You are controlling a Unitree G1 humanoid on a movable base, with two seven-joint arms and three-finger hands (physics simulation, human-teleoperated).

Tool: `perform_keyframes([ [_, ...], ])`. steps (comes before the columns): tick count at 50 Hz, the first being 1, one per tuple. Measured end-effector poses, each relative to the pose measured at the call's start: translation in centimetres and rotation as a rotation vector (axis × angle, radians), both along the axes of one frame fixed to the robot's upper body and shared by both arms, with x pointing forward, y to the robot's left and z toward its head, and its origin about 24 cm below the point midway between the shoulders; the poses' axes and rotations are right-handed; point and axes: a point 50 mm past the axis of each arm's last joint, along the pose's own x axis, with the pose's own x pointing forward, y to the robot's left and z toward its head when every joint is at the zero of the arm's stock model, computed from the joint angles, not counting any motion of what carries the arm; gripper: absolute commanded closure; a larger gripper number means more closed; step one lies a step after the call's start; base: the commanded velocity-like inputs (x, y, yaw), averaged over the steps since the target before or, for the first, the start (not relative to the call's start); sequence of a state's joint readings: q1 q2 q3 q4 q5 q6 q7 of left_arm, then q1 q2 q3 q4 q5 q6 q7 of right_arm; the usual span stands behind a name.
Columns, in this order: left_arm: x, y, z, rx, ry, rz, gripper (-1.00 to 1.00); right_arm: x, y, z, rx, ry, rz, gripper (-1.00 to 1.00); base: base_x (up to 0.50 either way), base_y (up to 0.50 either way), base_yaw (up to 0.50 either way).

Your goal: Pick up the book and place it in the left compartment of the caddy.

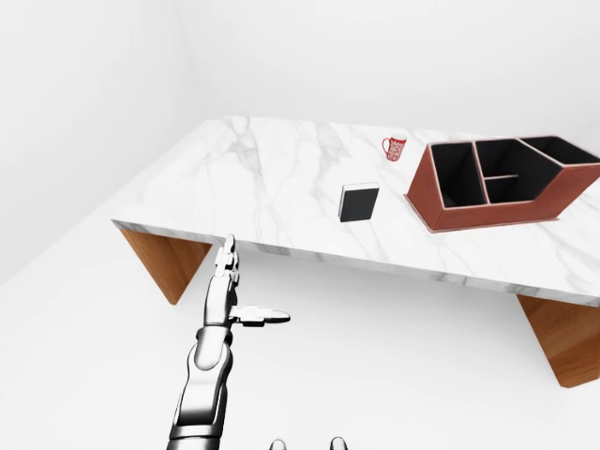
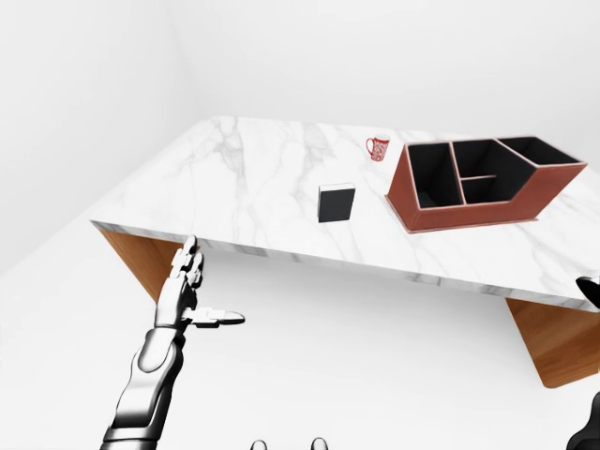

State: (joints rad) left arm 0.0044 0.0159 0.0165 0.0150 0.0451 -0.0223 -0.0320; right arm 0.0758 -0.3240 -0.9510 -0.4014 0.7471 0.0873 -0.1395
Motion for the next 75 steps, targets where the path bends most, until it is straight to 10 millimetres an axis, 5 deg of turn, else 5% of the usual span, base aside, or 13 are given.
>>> perform_keyframes([
  [56,0.05,0.1,-0.06,-0.007,0.003,0.008,-1.0,0.09,-0.09,-0.11,0.004,0.009,-0.011,-1.0,0.0,0.0,0.09],
  [75,0.05,0.12,0.0,-0.006,0.003,0.009,-1.0,0.17,-0.15,-0.11,0.01,0.01,-0.02,-1.0,0.12,-0.33,0.0],
])
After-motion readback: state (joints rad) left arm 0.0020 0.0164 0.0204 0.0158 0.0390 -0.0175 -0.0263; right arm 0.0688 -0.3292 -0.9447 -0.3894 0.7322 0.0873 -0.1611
